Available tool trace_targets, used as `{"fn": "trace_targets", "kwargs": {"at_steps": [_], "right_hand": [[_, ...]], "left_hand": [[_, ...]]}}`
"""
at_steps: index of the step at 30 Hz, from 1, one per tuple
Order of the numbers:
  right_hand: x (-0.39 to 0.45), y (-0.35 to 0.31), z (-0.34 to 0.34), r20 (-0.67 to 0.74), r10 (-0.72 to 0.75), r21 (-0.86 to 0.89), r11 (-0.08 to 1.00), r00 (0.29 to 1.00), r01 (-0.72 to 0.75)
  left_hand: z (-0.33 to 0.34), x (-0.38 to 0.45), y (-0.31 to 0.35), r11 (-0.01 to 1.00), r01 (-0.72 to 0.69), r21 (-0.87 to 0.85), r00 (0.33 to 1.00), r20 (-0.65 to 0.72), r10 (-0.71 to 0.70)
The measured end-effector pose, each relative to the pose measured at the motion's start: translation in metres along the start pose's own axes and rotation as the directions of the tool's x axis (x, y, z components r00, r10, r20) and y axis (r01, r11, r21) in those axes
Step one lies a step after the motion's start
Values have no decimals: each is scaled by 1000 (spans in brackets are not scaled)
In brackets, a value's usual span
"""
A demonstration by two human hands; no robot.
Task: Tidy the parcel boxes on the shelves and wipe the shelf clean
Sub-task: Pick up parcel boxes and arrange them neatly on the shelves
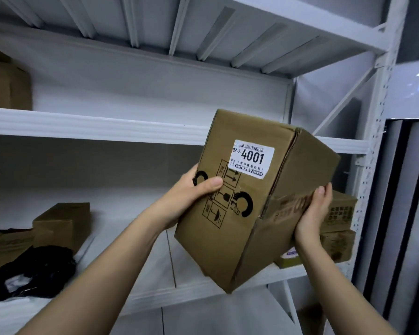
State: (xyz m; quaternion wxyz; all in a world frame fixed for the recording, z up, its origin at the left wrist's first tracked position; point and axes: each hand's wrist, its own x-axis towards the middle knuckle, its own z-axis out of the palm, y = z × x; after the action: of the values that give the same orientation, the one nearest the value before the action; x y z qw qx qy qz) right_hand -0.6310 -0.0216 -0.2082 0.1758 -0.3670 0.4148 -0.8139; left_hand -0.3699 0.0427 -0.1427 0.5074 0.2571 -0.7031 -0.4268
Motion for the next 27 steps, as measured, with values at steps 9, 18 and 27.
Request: {"fn": "trace_targets", "kwargs": {"at_steps": [9,18,27], "right_hand": [[31,-83,16,-17,-73,11,997,997,73],[38,-163,115,216,-189,24,982,958,188],[24,-210,198,443,-223,18,971,868,240]], "left_hand": [[3,24,76,989,-124,80,992,33,122],[-51,18,151,960,-244,139,961,-99,259],[-96,1,180,931,-339,134,887,-283,364]]}}
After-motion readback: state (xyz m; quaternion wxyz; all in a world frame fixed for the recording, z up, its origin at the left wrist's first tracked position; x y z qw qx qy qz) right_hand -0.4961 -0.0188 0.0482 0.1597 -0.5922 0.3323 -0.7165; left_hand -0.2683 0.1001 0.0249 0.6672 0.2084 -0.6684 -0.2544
